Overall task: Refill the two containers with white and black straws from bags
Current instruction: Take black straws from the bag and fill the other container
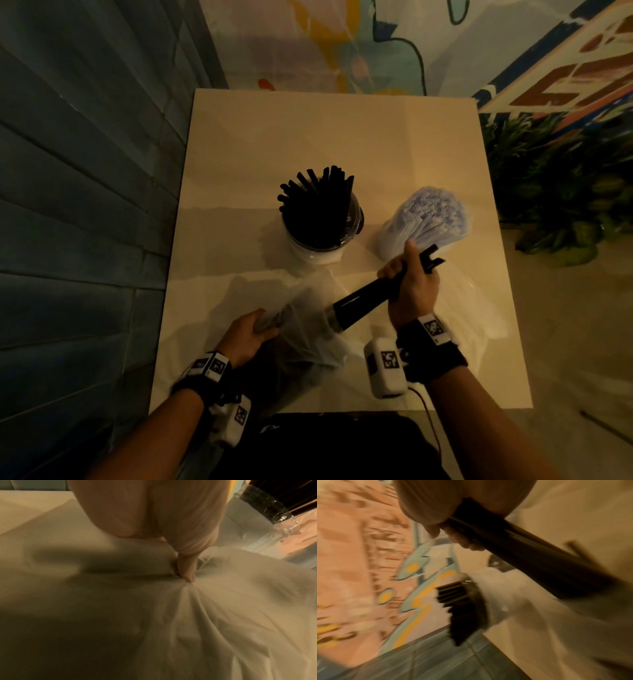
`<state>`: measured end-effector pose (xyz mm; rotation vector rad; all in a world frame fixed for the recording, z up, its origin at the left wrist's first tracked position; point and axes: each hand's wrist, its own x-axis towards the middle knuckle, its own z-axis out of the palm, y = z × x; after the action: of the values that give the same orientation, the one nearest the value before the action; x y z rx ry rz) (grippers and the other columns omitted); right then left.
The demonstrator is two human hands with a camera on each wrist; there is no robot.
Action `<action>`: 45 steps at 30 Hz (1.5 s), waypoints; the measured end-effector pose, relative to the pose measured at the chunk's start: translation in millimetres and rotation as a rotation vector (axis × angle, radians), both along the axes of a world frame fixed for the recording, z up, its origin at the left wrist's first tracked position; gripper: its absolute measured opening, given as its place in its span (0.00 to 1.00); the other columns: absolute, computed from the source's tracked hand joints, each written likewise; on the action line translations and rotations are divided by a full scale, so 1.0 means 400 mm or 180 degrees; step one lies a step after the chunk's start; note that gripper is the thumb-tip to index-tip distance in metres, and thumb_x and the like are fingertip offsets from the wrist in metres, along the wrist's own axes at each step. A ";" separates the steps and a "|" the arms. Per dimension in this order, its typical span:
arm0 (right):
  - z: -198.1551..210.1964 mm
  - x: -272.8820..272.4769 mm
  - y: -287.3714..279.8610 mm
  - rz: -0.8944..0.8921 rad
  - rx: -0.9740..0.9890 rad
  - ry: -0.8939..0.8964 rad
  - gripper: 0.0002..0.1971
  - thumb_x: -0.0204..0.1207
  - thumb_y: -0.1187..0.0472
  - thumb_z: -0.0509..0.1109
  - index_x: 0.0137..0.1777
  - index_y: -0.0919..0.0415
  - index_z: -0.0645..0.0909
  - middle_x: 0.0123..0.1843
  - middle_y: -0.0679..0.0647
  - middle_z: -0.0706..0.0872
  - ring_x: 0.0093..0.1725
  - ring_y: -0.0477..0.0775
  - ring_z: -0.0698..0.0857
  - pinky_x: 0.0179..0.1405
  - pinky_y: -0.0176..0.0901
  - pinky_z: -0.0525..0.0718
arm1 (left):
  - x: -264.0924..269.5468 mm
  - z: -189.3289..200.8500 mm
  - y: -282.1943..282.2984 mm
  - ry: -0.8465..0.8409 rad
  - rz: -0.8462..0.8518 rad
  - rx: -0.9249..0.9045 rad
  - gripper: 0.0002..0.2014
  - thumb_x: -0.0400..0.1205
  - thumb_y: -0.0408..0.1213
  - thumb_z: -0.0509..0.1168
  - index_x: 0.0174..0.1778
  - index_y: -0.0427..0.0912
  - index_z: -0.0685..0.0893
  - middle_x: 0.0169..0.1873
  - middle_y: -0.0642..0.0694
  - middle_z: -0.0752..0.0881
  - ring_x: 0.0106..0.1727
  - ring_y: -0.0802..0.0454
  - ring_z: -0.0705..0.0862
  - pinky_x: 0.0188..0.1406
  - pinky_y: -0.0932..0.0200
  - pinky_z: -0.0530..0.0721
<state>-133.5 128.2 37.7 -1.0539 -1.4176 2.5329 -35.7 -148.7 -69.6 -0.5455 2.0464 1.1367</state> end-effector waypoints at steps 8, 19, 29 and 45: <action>0.218 -0.079 0.004 0.0093 0.0287 0.1021 0.19 0.87 0.62 0.63 0.32 0.54 0.69 0.24 0.49 0.67 0.22 0.48 0.65 0.23 0.40 0.68 | 0.006 -0.013 -0.020 0.0161 0.0037 0.0042 0.35 0.72 0.57 0.75 0.71 0.42 0.77 0.69 0.49 0.79 0.70 0.48 0.78 0.70 0.52 0.75; 0.318 -0.207 -0.087 0.0154 0.0919 0.1960 0.14 0.87 0.65 0.63 0.38 0.59 0.70 0.23 0.49 0.73 0.23 0.53 0.72 0.28 0.47 0.73 | 0.019 -0.004 -0.032 0.0619 0.0293 0.0001 0.22 0.73 0.49 0.78 0.59 0.49 0.81 0.58 0.49 0.85 0.61 0.52 0.83 0.61 0.58 0.78; 0.179 -0.219 -0.143 0.1069 0.1894 0.1496 0.11 0.84 0.58 0.69 0.41 0.61 0.78 0.33 0.62 0.84 0.33 0.58 0.84 0.38 0.53 0.84 | 0.017 0.003 -0.032 0.0590 0.0299 -0.0047 0.19 0.74 0.48 0.77 0.58 0.50 0.81 0.55 0.52 0.85 0.57 0.53 0.84 0.56 0.61 0.78; 0.120 -0.143 -0.101 0.1176 0.2932 0.1676 0.02 0.84 0.64 0.69 0.54 0.60 0.80 0.48 0.49 0.86 0.47 0.40 0.86 0.48 0.34 0.84 | -0.008 0.021 -0.012 0.0352 -0.0204 -0.0147 0.38 0.62 0.64 0.78 0.65 0.51 0.78 0.59 0.52 0.85 0.59 0.51 0.83 0.60 0.54 0.82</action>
<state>-190.7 87.9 85.9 0.0234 -2.3066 1.6829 -39.0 -153.5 -61.1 -0.4447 2.1737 1.1061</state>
